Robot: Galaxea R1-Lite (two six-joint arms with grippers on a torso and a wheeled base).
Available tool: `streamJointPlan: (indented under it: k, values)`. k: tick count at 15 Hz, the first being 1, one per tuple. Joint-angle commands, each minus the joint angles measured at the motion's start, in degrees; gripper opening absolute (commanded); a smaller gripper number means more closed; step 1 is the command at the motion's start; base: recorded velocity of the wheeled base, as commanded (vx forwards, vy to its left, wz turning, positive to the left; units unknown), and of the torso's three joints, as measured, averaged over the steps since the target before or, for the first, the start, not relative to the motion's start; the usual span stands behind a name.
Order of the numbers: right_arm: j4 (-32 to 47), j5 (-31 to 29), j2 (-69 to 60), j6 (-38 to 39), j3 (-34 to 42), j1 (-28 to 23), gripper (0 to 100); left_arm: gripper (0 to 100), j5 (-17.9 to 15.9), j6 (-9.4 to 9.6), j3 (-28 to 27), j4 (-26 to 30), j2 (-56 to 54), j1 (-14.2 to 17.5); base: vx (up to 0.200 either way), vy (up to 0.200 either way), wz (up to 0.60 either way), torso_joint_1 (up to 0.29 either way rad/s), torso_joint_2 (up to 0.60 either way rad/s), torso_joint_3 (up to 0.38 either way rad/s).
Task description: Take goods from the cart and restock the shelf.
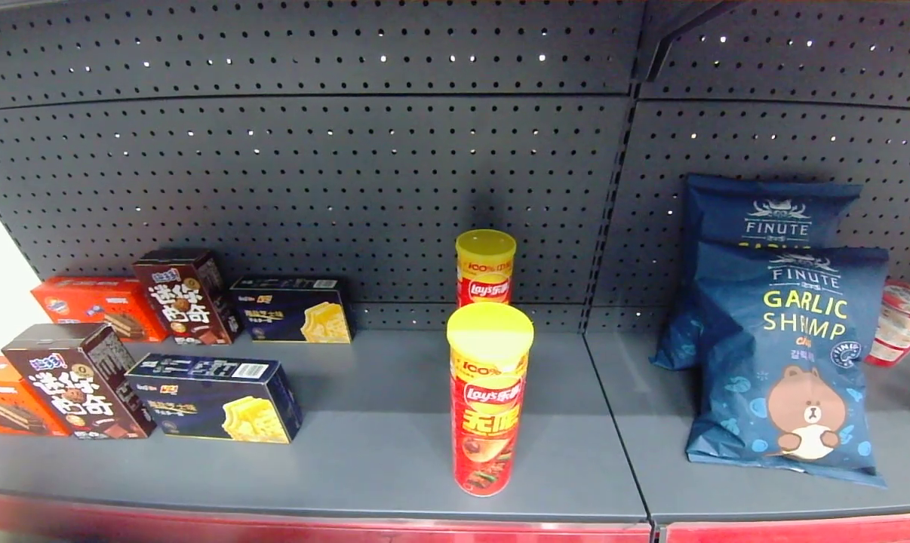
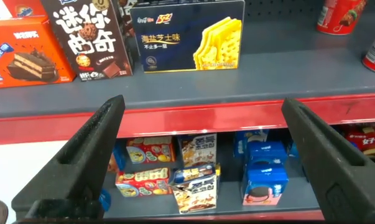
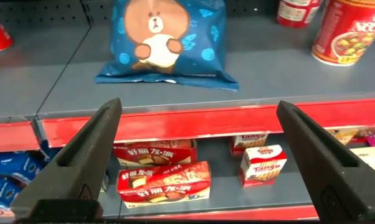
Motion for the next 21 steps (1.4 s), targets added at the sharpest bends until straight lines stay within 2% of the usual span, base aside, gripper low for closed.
streamJointPlan:
  k: [1,21]
  values:
    - [-0.03,0.01,0.22,0.08,0.0,0.06,100,100,0.05,0.0,0.0,-0.06,-0.02,0.05,0.0,0.2,0.0,0.002,0.01,0.002]
    - [-0.03,-0.08,0.22,0.08,0.0,0.06,100,100,0.05,0.0,0.0,-0.06,-0.02,0.05,0.0,0.01,0.0,0.0,0.0,0.0]
